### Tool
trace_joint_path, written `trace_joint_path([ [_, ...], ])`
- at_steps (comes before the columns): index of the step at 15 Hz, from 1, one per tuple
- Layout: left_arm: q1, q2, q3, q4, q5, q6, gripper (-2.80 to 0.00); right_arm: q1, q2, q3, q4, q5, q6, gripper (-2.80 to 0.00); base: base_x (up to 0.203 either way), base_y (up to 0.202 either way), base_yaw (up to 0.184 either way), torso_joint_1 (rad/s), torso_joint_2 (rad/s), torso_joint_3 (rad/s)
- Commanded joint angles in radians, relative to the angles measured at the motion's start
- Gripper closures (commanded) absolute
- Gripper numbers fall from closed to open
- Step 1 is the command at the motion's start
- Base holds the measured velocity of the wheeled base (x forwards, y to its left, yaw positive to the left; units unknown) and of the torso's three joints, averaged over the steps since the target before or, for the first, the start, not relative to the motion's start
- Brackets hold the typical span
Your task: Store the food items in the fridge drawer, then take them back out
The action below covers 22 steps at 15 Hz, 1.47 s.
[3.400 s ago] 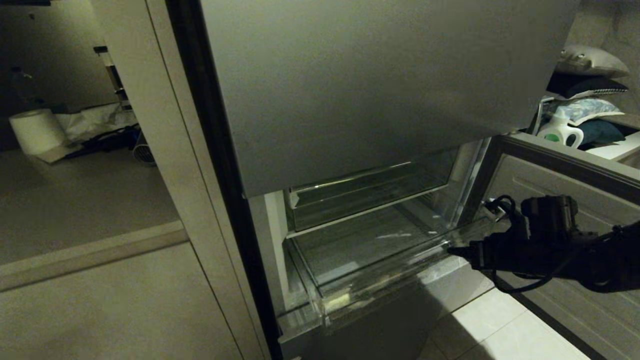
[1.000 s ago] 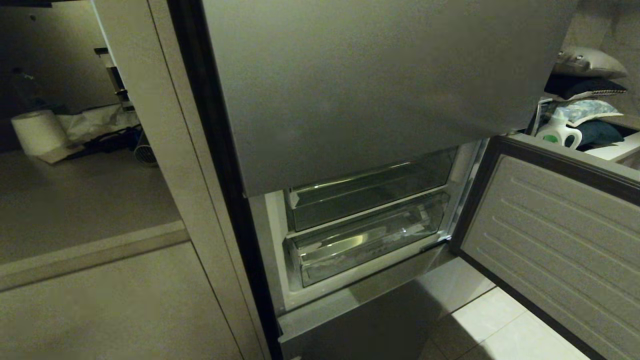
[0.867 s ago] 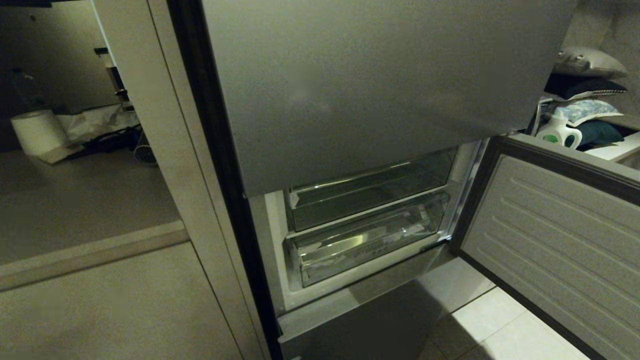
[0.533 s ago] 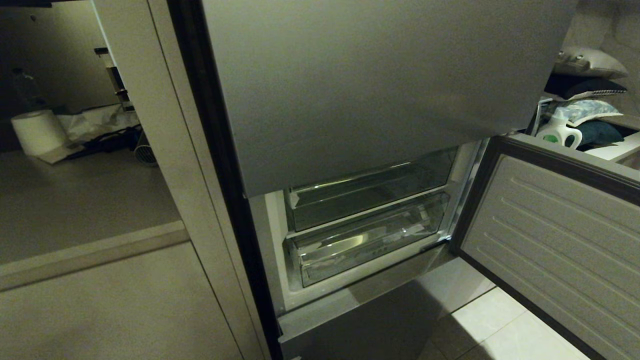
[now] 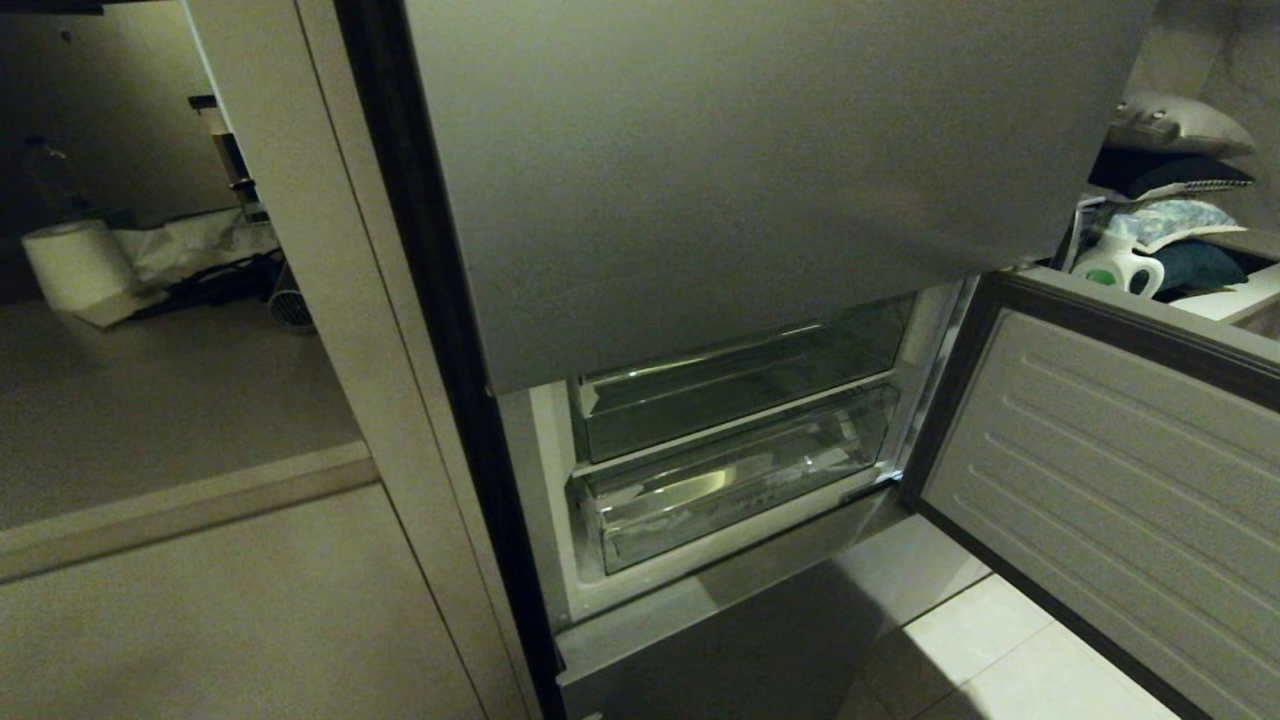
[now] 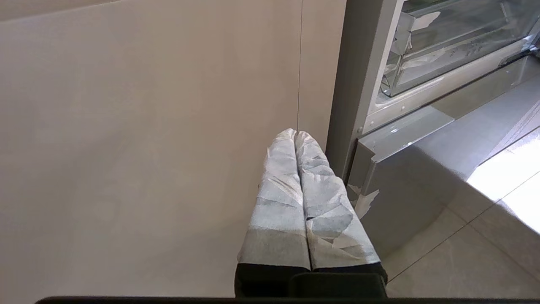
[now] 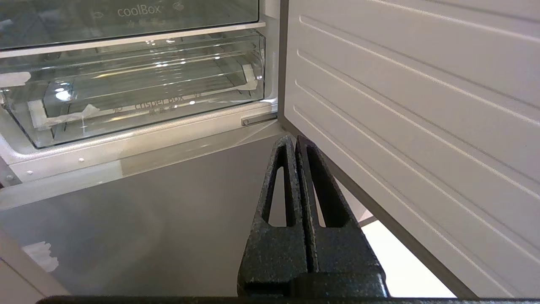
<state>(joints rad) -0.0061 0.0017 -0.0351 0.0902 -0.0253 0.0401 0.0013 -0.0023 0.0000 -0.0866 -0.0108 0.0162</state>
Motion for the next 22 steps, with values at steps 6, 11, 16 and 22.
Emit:
trace_joint_path([
  [6,0.0,0.001,0.001,-0.006,0.03,-0.029,0.0,0.0,0.001,0.029,-0.001,-0.001,-0.005,0.0,-0.116,0.0,0.001,0.005,0.0,0.002],
  [11,0.0,0.001,0.001,-0.006,0.03,-0.028,0.0,0.0,0.001,0.029,-0.001,-0.001,-0.004,0.0,-0.195,0.0,0.001,0.001,0.0,0.001],
  [16,0.0,0.001,0.001,-0.006,0.031,-0.028,0.0,0.0,0.001,0.031,-0.001,0.0,-0.001,0.0,-0.177,0.0,0.003,-0.001,0.0,0.003],
  [22,0.0,0.001,0.001,-0.005,0.031,-0.028,0.0,0.0,0.001,0.028,0.005,-0.001,-0.009,0.0,0.0,0.0,0.0,0.0,0.0,0.0],
])
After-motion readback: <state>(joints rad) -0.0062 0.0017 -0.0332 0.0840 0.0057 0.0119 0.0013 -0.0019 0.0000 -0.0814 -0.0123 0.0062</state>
